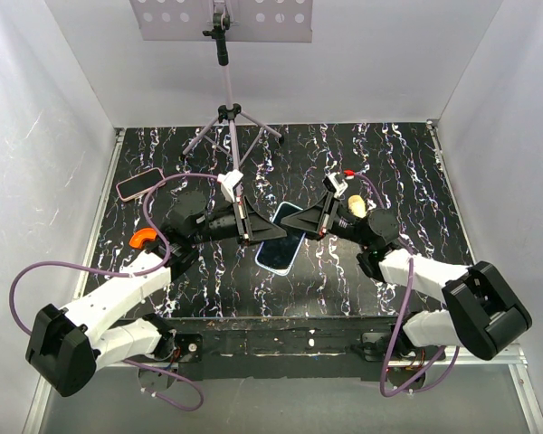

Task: Take the phone out of the phone case
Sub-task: Pick up the phone at the center of the board.

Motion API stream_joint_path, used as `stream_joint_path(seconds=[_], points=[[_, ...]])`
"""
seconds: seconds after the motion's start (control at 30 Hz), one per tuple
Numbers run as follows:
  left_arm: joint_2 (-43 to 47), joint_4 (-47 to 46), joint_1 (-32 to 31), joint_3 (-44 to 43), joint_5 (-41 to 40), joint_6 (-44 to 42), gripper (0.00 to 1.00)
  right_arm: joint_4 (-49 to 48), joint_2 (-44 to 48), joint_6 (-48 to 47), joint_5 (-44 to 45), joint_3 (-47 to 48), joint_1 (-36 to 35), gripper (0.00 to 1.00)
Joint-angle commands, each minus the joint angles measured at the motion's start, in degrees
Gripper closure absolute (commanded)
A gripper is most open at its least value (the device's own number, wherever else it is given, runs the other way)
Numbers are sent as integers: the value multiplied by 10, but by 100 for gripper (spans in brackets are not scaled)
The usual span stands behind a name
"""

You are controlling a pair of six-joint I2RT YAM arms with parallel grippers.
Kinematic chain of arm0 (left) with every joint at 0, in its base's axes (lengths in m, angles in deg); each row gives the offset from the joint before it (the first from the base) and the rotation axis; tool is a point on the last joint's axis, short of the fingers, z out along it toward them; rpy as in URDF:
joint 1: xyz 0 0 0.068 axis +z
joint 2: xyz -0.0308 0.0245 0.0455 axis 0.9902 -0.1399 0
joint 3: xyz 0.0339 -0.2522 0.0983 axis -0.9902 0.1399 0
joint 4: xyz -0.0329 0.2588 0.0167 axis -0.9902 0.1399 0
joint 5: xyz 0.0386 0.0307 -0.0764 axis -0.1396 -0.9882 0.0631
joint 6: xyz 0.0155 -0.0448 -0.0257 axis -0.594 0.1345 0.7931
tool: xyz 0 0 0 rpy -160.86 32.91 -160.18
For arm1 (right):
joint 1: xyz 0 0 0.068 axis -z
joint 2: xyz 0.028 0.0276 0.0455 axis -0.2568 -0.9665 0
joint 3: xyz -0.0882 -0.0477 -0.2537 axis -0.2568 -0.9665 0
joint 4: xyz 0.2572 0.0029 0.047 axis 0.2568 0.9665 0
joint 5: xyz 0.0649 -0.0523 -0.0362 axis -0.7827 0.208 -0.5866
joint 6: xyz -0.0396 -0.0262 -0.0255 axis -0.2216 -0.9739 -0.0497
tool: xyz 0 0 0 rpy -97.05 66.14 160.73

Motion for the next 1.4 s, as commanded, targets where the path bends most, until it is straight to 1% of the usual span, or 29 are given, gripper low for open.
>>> stream_joint_path(seconds=[0.0,0.03,0.07,0.13,0.2,0.27,0.3,0.33,0.37,0.4,0.43,0.47,0.5,0.6,0.67,0.73,0.83,0.9,1.07,1.27,1.37], points=[[22,-68,-3,5,-20,20,100,46,19,-16,40,3,4,87],[23,-71,-3,9,-23,22,100,55,24,-20,43,3,4,96],[23,-74,-3,11,-27,26,100,65,28,-23,45,4,4,99],[27,-82,-3,16,-35,32,100,97,40,-32,50,5,2,99],[28,-80,-3,19,-41,38,100,104,50,-42,53,3,4,99],[29,-33,-2,11,-43,21,100,120,60,-61,45,10,7,99],[30,-2,-2,2,-40,4,89,139,62,-66,37,14,10,99],[33,40,-3,-6,-40,-21,71,131,61,-67,25,14,17,99],[40,72,-3,-11,-41,-39,48,99,59,-60,12,10,25,99],[48,100,-2,-10,-42,-52,38,79,55,-51,0,8,33,99],[60,119,-1,-6,-43,-62,30,55,50,-38,-19,7,45,99],[78,139,-1,-3,-47,-71,27,31,46,-25,-33,5,53,99],[90,152,-2,2,-48,-78,26,11,40,-12,-43,4,65,99],[105,153,-1,19,-24,-76,25,-38,21,25,-65,-2,89,99],[106,153,-2,20,-11,-77,29,-53,11,34,-78,4,95,99],[105,141,-1,23,-1,-78,35,-53,6,37,-86,11,96,99],[96,131,-2,12,17,-84,40,-67,-2,46,-93,17,97,99],[78,131,-1,1,38,-89,49,-70,-5,49,-94,18,98,99],[48,131,-3,-21,81,-102,63,-68,-4,49,-88,15,99,99],[37,131,-4,-30,121,-109,69,-63,-11,49,-85,23,101,99],[36,102,-3,-29,127,-102,72,-61,-16,49,-87,28,102,99]])
